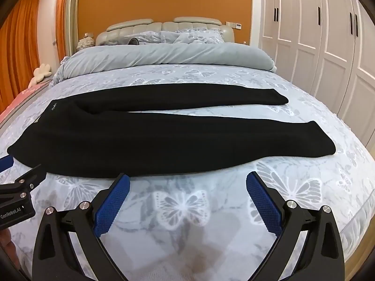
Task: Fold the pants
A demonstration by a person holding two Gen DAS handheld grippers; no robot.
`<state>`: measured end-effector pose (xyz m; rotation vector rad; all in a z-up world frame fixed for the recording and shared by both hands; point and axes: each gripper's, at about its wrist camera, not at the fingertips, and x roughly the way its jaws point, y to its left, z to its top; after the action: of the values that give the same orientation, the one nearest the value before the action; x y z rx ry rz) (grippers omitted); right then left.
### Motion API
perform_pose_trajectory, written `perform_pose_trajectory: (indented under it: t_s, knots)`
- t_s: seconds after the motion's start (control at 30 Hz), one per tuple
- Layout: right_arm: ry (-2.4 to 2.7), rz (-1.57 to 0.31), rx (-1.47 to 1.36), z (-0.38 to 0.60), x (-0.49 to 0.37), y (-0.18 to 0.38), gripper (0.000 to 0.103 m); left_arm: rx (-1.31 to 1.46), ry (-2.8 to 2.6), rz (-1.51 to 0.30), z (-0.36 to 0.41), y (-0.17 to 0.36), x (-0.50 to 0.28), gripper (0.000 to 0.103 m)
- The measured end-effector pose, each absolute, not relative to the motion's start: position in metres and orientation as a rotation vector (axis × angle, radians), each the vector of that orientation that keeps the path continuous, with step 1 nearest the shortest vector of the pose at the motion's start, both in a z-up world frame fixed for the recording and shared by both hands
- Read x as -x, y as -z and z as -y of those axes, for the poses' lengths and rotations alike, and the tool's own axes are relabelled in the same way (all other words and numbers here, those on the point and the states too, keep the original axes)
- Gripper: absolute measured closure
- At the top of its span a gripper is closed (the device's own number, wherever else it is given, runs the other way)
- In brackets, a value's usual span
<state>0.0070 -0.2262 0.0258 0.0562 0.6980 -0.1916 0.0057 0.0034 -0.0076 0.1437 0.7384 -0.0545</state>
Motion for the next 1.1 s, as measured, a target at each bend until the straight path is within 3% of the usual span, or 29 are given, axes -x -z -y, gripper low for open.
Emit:
perform_pose_trajectory:
  t_s: [1.1]
  knots:
    - [0.184, -0.661, -0.049, 0.218, 0.002, -0.036, 0.005, -0.141, 0.061, -0.727, -0.006, 0.005, -0.002, 0.005]
